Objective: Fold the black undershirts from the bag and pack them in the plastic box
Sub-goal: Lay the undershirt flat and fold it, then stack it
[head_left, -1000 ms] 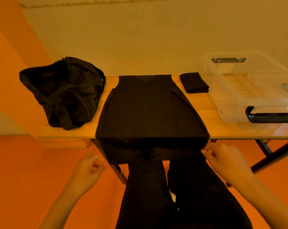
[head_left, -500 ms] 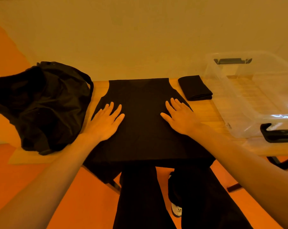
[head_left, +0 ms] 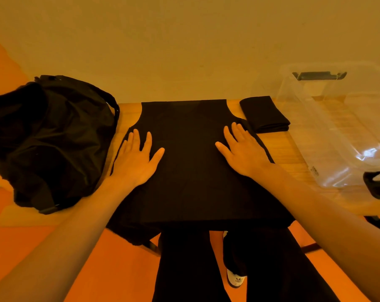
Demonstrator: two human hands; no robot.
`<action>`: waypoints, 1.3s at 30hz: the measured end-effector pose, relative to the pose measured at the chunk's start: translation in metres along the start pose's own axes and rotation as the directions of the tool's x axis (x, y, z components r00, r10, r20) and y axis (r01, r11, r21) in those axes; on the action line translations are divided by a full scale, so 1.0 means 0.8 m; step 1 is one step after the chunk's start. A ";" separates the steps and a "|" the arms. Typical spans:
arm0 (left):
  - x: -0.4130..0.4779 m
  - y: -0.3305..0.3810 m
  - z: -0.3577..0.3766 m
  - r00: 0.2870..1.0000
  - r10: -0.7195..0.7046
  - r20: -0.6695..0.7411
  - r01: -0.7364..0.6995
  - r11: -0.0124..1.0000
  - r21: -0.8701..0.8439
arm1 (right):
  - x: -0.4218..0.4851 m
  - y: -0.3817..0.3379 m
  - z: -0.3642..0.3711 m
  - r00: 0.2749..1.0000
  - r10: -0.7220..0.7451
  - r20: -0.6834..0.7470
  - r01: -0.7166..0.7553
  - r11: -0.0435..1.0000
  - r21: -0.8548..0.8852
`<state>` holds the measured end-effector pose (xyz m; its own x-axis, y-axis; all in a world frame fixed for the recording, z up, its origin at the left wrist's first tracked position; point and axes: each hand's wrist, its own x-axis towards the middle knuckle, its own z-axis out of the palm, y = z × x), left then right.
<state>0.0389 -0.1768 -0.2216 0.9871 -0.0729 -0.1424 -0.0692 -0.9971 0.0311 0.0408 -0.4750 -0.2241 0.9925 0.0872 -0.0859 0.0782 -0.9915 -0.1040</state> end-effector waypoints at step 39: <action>0.004 -0.067 0.002 1.000 -0.007 0.000 0.007 0.996 -0.087 | 0.019 0.006 0.000 0.996 0.063 0.064 -0.060 0.997 -0.045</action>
<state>0.0458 -0.1235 -0.2255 0.9876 -0.0656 -0.1424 -0.0491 -0.9920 0.1164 0.0566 -0.4788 -0.2256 0.9873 0.0308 -0.1556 0.0227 -0.9983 -0.0535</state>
